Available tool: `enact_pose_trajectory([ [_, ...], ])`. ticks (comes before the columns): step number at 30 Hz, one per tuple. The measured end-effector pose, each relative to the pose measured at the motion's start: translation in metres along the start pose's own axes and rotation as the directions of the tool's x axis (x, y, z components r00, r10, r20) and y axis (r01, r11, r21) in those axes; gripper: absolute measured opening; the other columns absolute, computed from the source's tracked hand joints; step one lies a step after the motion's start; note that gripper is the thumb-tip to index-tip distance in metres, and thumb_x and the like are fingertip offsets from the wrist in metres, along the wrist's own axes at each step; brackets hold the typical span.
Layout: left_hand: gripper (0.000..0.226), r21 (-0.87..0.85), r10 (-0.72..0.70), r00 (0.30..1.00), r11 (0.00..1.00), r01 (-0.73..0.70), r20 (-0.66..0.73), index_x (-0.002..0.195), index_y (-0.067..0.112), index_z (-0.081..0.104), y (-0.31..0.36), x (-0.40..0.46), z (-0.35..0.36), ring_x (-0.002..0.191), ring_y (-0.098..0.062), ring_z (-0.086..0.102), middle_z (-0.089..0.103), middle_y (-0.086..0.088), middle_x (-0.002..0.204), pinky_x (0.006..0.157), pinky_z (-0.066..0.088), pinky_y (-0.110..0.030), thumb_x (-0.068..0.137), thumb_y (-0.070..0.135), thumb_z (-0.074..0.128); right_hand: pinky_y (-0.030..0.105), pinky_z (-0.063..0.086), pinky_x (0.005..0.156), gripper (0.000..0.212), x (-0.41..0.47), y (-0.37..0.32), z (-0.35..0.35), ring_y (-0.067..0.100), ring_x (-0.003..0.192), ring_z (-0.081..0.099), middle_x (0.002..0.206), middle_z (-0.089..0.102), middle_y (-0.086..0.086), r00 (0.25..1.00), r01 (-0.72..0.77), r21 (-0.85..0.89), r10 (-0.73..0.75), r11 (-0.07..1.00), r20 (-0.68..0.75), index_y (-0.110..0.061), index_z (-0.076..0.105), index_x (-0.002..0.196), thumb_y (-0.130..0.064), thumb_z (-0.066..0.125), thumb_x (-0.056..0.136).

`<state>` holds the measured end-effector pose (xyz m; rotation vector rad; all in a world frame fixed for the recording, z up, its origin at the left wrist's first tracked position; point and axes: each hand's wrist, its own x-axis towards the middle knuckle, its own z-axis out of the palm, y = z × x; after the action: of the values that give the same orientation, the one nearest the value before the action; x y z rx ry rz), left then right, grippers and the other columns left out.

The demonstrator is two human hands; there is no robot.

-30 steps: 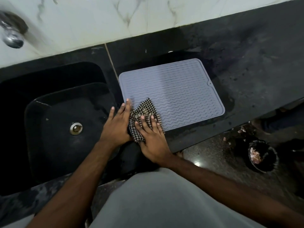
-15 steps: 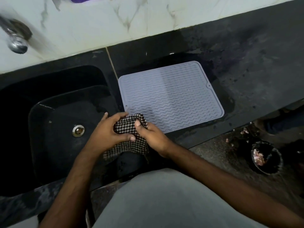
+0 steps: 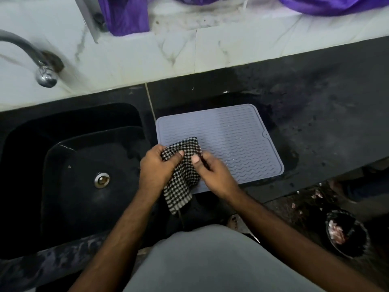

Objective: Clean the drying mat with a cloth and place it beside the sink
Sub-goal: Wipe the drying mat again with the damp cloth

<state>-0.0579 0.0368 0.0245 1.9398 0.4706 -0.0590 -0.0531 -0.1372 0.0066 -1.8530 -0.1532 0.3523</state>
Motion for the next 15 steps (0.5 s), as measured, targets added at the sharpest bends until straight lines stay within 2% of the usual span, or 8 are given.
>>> enact_pose_trajectory([
  [2, 0.039, -0.292, -0.184, 0.981, 0.937, 0.193, 0.057, 0.104, 0.001, 0.066, 0.010, -0.004, 0.007, 0.092, -0.032, 0.075, 0.076, -0.019, 0.098, 0.085, 0.061, -0.049, 0.085, 0.032, 0.082, 0.037, 0.048, 0.101, 0.054, -0.005, 0.002, 0.002, 0.010, 0.116, 0.060, 0.124, 0.065, -0.004, 0.995, 0.092, -0.207, -0.080, 0.974, 0.063, -0.022, 0.054, 0.135, -0.058, 0.052, 0.095],
  [3, 0.048, -0.376, -0.255, 0.960, 0.884, 0.280, 0.114, 0.110, -0.004, 0.064, 0.015, -0.006, 0.010, 0.094, -0.036, 0.074, 0.074, -0.025, 0.104, 0.087, 0.060, -0.053, 0.087, 0.035, 0.080, 0.039, 0.046, 0.103, 0.069, -0.008, 0.003, 0.004, 0.015, 0.120, 0.057, 0.128, 0.060, -0.001, 0.990, 0.119, -0.375, -0.084, 0.919, 0.110, -0.021, 0.048, 0.140, -0.068, 0.051, 0.089],
  [5, 0.056, -0.409, -0.353, 0.904, 0.808, 0.425, 0.242, 0.118, -0.001, 0.064, 0.023, -0.007, 0.014, 0.085, -0.031, 0.073, 0.074, -0.025, 0.108, 0.079, 0.061, -0.049, 0.093, 0.049, 0.068, 0.044, 0.040, 0.107, 0.094, -0.010, 0.008, 0.005, 0.022, 0.124, 0.049, 0.135, 0.051, 0.005, 0.987, 0.116, -0.625, -0.020, 0.772, 0.159, -0.017, 0.036, 0.145, -0.081, 0.050, 0.077],
  [6, 0.056, -0.395, -0.372, 0.875, 0.787, 0.475, 0.310, 0.118, 0.003, 0.066, 0.026, -0.007, 0.015, 0.081, -0.028, 0.074, 0.076, -0.021, 0.105, 0.073, 0.063, -0.044, 0.096, 0.054, 0.060, 0.045, 0.040, 0.107, 0.096, -0.011, 0.011, 0.005, 0.025, 0.125, 0.048, 0.135, 0.050, 0.007, 0.987, 0.102, -0.658, 0.008, 0.746, 0.162, -0.015, 0.035, 0.144, -0.080, 0.054, 0.075],
  [8, 0.057, -0.362, -0.358, 0.842, 0.783, 0.506, 0.403, 0.114, 0.008, 0.068, 0.028, -0.008, 0.015, 0.079, -0.025, 0.075, 0.077, -0.017, 0.098, 0.067, 0.063, -0.033, 0.100, 0.059, 0.047, 0.045, 0.044, 0.102, 0.078, -0.008, 0.016, 0.002, 0.028, 0.121, 0.053, 0.130, 0.056, 0.010, 0.990, 0.087, -0.592, -0.006, 0.801, 0.138, -0.010, 0.044, 0.136, -0.063, 0.065, 0.083],
  [12, 0.055, -0.362, -0.202, 0.889, 0.859, 0.362, 0.410, 0.104, 0.015, 0.073, 0.015, -0.008, 0.014, 0.086, -0.017, 0.076, 0.079, -0.008, 0.091, 0.078, 0.061, -0.028, 0.101, 0.059, 0.040, 0.043, 0.048, 0.091, 0.042, 0.000, 0.021, -0.018, 0.031, 0.110, 0.059, 0.118, 0.063, 0.014, 0.997, 0.065, -0.504, -0.040, 0.861, 0.061, -0.006, 0.054, 0.124, -0.026, 0.069, 0.091],
  [13, 0.049, -0.289, -0.141, 0.918, 0.922, 0.258, 0.370, 0.103, 0.016, 0.075, 0.008, -0.006, 0.012, 0.088, -0.013, 0.076, 0.080, -0.004, 0.094, 0.081, 0.060, -0.029, 0.100, 0.056, 0.047, 0.044, 0.049, 0.089, 0.034, 0.003, 0.024, -0.025, 0.032, 0.108, 0.058, 0.116, 0.062, 0.015, 0.999, 0.053, -0.527, -0.051, 0.848, 0.018, -0.005, 0.055, 0.120, -0.018, 0.067, 0.091],
  [15, 0.040, 0.078, -0.018, 0.962, 0.997, -0.004, 0.274, 0.116, 0.018, 0.074, -0.012, 0.001, 0.005, 0.102, -0.009, 0.071, 0.077, 0.002, 0.110, 0.094, 0.055, -0.031, 0.092, 0.049, 0.069, 0.046, 0.050, 0.083, 0.029, 0.008, 0.029, -0.040, 0.036, 0.105, 0.056, 0.112, 0.056, 0.017, 0.992, -0.020, -0.580, -0.056, 0.814, -0.113, -0.001, 0.055, 0.111, -0.004, 0.064, 0.084],
])
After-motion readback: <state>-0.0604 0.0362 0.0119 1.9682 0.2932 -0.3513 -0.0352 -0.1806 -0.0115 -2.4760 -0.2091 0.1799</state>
